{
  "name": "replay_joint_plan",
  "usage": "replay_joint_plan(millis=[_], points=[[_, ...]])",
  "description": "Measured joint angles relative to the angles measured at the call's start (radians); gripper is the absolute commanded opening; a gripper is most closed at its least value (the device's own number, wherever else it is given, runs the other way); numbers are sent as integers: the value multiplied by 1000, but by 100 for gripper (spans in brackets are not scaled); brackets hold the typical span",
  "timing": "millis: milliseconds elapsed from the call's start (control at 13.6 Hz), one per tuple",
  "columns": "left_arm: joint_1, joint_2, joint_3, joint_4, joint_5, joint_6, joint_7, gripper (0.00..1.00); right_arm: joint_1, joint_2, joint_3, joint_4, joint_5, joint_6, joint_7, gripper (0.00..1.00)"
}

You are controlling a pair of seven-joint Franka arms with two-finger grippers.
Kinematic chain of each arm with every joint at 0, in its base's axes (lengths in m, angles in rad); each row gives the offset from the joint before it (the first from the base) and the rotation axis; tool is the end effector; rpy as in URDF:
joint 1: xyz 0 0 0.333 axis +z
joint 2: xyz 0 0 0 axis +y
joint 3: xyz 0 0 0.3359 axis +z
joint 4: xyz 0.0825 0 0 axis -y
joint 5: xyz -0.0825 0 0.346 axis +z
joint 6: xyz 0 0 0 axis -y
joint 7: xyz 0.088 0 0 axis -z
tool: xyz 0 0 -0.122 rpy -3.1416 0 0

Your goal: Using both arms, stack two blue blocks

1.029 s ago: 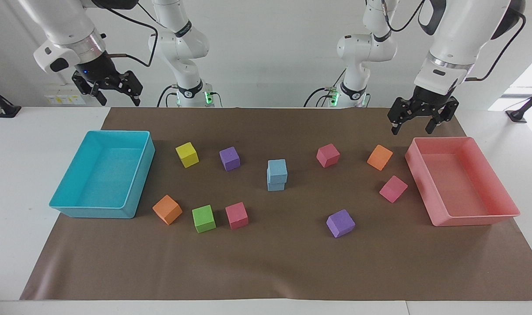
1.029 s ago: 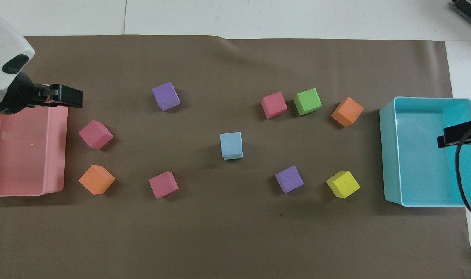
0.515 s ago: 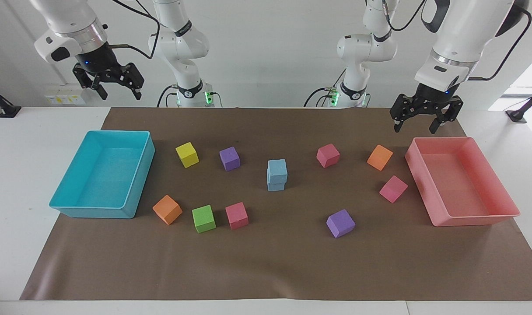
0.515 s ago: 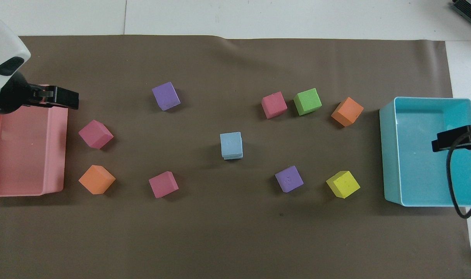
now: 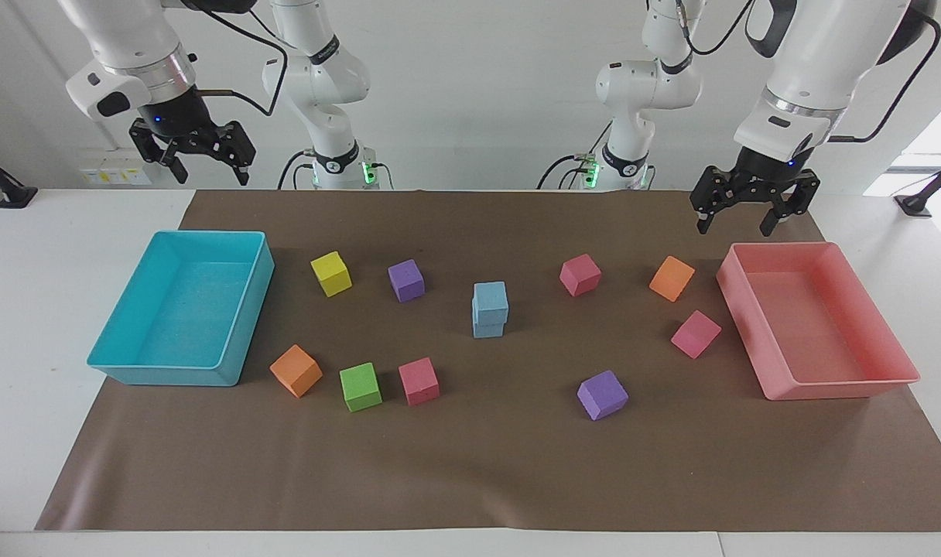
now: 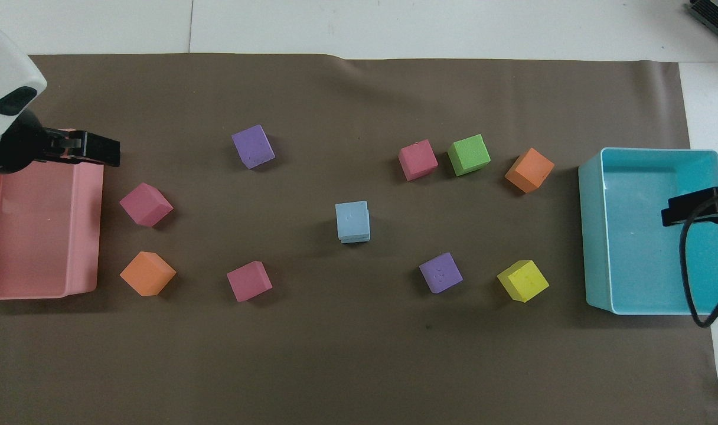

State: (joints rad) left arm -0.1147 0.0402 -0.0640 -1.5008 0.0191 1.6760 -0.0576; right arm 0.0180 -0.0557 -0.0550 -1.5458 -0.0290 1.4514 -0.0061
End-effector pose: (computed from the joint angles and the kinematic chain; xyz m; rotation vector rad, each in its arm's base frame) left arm 0.5348 -0.0936 0.6491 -3.1280 0.1904 -0.2136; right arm 0.4846 -0.0227 0.6578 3.1156 -0.0524 -0.0613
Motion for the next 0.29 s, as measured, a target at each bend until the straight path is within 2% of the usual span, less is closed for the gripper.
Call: replay_joint_plan(millis=[294], points=[[1, 0, 0, 0, 0, 0, -5, 100, 1, 0, 0, 0, 0, 2, 0, 100]])
